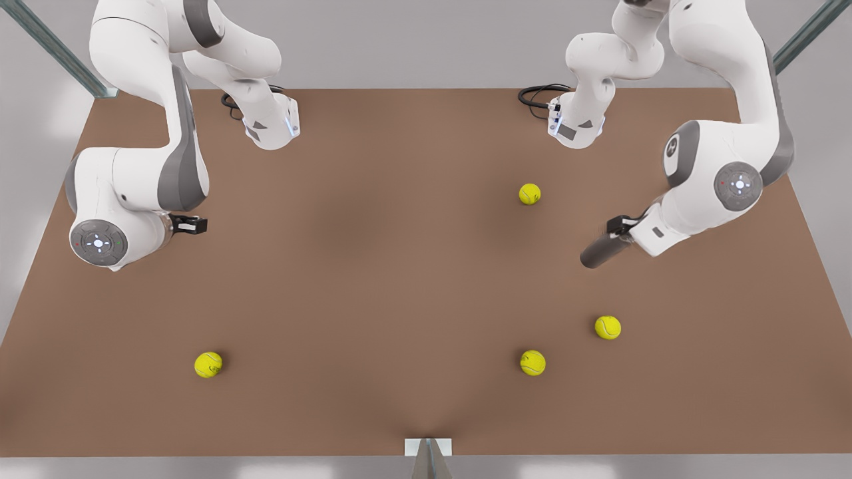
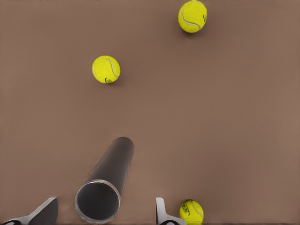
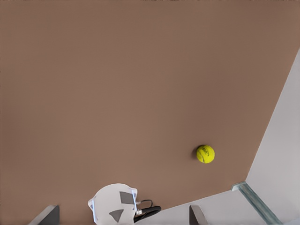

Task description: Put the tennis tube upright

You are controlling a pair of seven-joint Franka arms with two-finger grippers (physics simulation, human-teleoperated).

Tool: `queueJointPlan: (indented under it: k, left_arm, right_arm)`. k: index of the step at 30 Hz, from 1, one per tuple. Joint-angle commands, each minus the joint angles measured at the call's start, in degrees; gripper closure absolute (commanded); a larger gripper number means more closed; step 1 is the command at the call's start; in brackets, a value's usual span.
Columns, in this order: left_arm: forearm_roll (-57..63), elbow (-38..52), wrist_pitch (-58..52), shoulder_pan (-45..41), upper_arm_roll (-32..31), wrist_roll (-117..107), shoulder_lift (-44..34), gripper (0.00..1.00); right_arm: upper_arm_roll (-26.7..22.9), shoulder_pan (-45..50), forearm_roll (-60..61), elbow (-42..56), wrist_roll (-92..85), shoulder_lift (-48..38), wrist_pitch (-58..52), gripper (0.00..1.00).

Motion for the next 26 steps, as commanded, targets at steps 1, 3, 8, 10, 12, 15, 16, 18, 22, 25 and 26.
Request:
queueJointPlan:
  k: [1,3,8,10,12,15,16,18,22,25,26]
  left_arm:
    - [0.11,1.08,-0.31,-0.06,0.0,-0.17,0.02,0.0]
    - [0.55,4.77,-1.98,-0.06,0.0,0.01,-0.24,0.0]
    - [0.55,8.9,-5.59,0.38,-0.26,0.27,-0.95,0.0]
    - [0.64,8.99,-6.11,0.38,-0.35,0.27,-0.95,0.0]
    - [2.12,8.99,-6.64,0.38,-1.14,0.27,-1.12,0.0]
    - [2.48,8.99,-6.82,1.17,-2.29,0.27,-1.12,0.0]
    - [2.48,8.99,-6.82,1.17,-2.29,0.27,-1.04,0.0]
    - [2.92,8.99,-6.73,1.17,-2.29,0.27,-1.04,0.0]
    - [3.01,8.99,-6.73,1.17,-2.29,0.27,-0.95,0.0]
    - [3.01,8.99,-6.73,1.17,-2.29,0.27,-0.95,0.0]
    - [3.01,8.99,-6.73,1.17,-2.29,0.27,-0.95,0.0]
  right_arm:
    - [0.0,0.0,0.0,0.0,-0.05,0.0,0.0,0.0]
    - [0.0,0.0,0.0,0.0,0.04,0.0,0.0,0.0]
    - [0.0,0.09,0.0,-0.18,-0.05,0.0,0.0,0.0]
    - [0.0,0.0,0.0,-0.18,0.04,0.08,0.0,0.0]
    - [0.0,-0.18,-0.09,-0.26,-0.05,0.0,0.0,0.0]
    - [0.0,0.17,-0.18,-0.09,-0.05,0.08,0.0,0.0]
    - [0.0,1.66,-0.35,0.18,0.04,0.08,0.0,0.0]
    - [0.09,3.52,-0.09,3.07,0.04,-0.09,-1.14,0.0]
    - [0.18,6.5,2.9,10.19,-4.08,-0.09,-0.53,0.0]
    - [0.09,6.33,5.8,14.33,-5.23,0.0,2.11,0.0]
    - [0.09,6.33,6.68,14.33,-5.15,0.0,2.55,0.0]
